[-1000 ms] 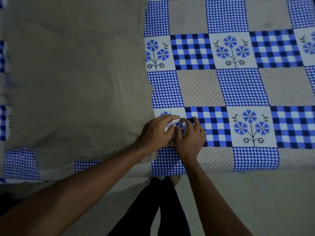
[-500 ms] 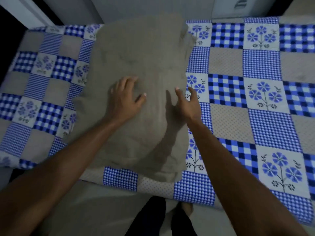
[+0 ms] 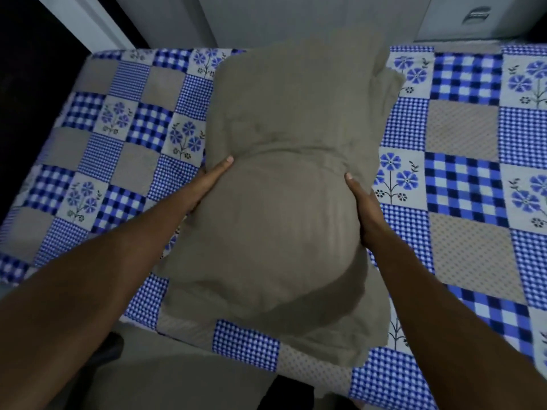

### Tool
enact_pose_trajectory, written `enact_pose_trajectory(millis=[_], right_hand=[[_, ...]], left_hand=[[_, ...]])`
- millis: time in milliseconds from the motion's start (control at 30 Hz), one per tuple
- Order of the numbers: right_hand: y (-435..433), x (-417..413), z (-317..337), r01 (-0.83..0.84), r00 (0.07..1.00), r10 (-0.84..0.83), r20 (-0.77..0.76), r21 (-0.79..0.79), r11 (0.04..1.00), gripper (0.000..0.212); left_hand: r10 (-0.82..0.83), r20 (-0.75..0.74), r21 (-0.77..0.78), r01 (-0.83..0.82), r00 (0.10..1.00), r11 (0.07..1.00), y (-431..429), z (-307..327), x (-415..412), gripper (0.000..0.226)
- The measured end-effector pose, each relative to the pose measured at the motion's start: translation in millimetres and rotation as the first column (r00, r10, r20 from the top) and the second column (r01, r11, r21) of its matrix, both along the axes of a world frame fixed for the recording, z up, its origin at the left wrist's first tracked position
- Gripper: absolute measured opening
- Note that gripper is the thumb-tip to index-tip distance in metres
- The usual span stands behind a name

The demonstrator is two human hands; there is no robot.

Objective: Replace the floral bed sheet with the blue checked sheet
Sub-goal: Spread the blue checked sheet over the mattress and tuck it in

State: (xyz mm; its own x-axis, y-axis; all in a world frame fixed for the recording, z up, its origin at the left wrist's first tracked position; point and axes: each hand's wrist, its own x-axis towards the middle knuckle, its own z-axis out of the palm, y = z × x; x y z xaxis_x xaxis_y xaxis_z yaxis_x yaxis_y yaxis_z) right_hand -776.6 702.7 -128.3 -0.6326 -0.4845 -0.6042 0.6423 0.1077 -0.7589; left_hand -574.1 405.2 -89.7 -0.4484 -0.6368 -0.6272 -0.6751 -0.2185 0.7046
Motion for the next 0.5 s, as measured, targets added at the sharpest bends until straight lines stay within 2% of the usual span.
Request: enact_pose_trajectory(millis=[100, 200, 267, 333, 433, 500], right_hand=[[1.9, -1.7, 15.3, 0.000, 1.000, 0.002, 0.021, -0.091, 0.996, 0.079], [11.4, -0.3, 35.4, 0.054, 0.998, -0.057, -0.015, -0.131, 0.990, 0.057], [25.7, -2.3, 55.5, 0.008, 0.996, -0.021, -0.082, -0.158, 0.987, 0.052], [46.8, -9.1, 79.7, -0.042, 0.990, 0.015, -0.143, -0.191, 0.981, 0.056], [92.6, -29.5, 116.6, -0.070, 0.983, 0.031, -0.182, -0.211, 0.975, 0.067], [131.4, -47.6, 137.9, -0.056, 0.975, 0.014, -0.224, -0.183, 0.982, 0.070]], left_hand=[[0.060, -0.072, 0.081, -0.055, 0.996, 0.995, -2.2, 4.0, 0.8, 0.105], [0.122, -0.136, 0.026, -0.120, 0.983, 0.992, 2.5, 21.2, -0.7, 0.101], [0.135, -0.209, 0.003, -0.138, 0.969, 0.990, 19.2, 41.5, -6.9, 0.095], [0.118, -0.259, 0.005, -0.121, 0.959, 0.993, 41.3, 64.7, -16.6, 0.087], [0.115, -0.287, -0.001, -0.120, 0.951, 0.993, 80.8, 94.0, -37.8, 0.095], [0.107, -0.322, -0.001, -0.113, 0.941, 0.994, 116.2, 109.4, -60.7, 0.086]])
